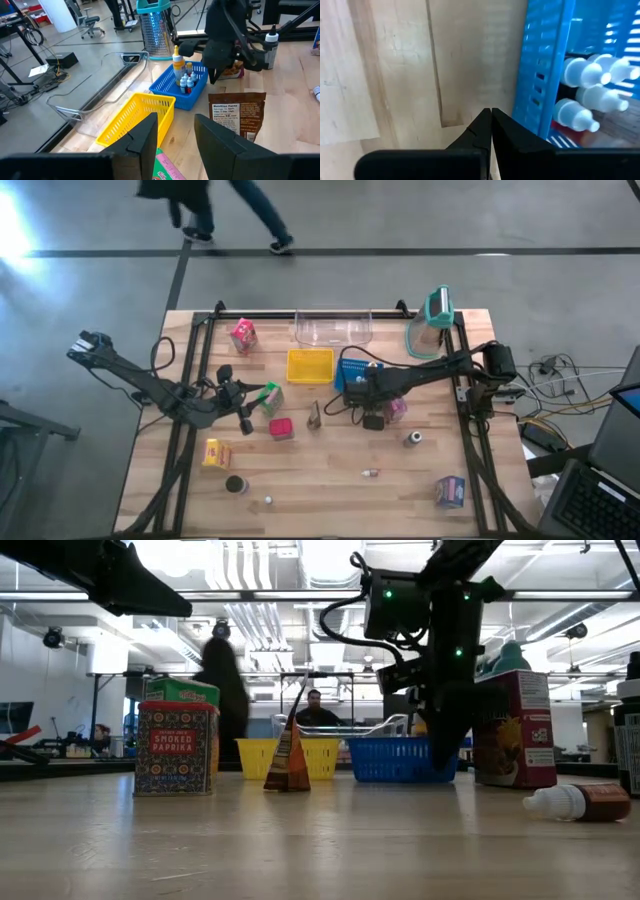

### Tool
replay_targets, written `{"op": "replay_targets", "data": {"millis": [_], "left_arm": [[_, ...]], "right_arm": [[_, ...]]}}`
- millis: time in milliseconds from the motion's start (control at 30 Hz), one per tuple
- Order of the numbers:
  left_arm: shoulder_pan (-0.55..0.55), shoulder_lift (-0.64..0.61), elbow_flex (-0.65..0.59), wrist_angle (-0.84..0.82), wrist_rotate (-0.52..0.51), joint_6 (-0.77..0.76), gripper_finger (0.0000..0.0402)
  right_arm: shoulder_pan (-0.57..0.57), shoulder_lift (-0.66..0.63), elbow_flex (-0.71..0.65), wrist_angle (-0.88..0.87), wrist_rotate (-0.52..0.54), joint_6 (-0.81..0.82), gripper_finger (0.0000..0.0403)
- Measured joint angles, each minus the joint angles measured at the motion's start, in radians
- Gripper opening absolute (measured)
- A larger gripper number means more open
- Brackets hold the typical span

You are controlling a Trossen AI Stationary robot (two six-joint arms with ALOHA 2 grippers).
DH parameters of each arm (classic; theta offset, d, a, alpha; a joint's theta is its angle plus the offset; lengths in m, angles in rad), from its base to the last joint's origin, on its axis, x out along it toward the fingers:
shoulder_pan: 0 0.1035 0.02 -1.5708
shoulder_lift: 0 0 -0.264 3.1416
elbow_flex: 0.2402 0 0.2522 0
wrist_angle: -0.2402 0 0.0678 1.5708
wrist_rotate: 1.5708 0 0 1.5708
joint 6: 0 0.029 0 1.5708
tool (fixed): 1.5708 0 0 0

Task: Pick & Place Kitchen Items
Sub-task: Adjust the blue bin

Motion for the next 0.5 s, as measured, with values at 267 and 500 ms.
{"op": "replay_targets", "data": {"millis": [267, 500], "left_arm": [[0.0, 0.0, 0.0, 0.0, 0.0, 0.0, 0.0136], [0.0, 0.0, 0.0, 0.0, 0.0, 0.0, 0.0136]], "right_arm": [[-0.042, 0.0, 0.006, 0.039, 0.02, -0.033, 0.0008], [-0.067, 0.0, 0.002, 0.092, 0.018, -0.072, 0.0008]]}}
